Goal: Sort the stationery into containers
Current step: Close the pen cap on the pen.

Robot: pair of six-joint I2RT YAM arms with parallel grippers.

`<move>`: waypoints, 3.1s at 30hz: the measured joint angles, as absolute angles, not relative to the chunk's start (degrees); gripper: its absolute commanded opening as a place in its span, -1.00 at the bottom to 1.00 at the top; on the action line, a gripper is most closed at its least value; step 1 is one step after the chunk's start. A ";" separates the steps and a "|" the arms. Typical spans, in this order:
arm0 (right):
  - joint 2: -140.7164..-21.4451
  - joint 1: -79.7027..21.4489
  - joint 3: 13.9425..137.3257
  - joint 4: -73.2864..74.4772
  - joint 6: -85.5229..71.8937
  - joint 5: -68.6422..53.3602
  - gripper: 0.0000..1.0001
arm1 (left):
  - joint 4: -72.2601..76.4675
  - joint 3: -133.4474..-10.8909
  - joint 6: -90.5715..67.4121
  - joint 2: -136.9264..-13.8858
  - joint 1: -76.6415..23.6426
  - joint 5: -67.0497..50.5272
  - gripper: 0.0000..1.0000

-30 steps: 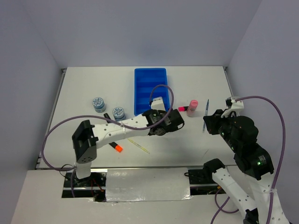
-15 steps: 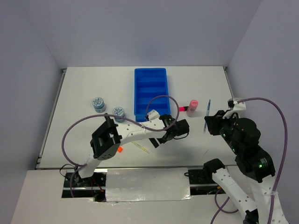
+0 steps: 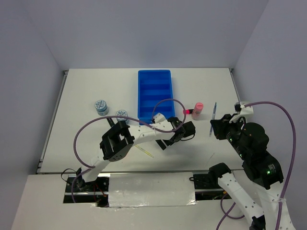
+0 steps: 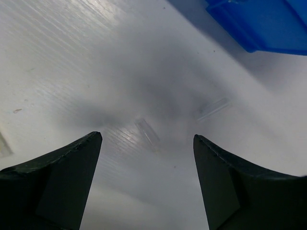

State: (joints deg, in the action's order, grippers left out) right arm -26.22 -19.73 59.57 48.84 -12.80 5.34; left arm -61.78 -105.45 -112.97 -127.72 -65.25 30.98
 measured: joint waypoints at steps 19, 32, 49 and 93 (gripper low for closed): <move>-26.17 -19.73 59.57 48.82 -12.51 5.08 -1.00 | -63.64 -106.91 -112.99 -130.23 -64.90 29.34 0.34; -25.87 -19.73 59.57 48.80 -12.53 4.43 -1.00 | -63.33 -106.85 -110.85 -130.32 -64.88 26.65 -0.08; -24.34 -19.73 59.57 48.62 -12.56 1.23 -1.00 | -47.13 -89.34 -101.25 -119.63 -64.90 25.78 -1.00; -30.35 -52.86 32.88 -6.85 -30.00 -14.90 -1.00 | 24.71 -51.99 -36.86 -55.05 -56.29 -1.34 -1.00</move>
State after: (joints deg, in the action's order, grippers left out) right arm -30.35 -52.86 32.88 -6.85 -30.00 -14.90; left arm 24.71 -51.99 -36.86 -55.05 -56.29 -1.34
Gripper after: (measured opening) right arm 0.186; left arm 0.176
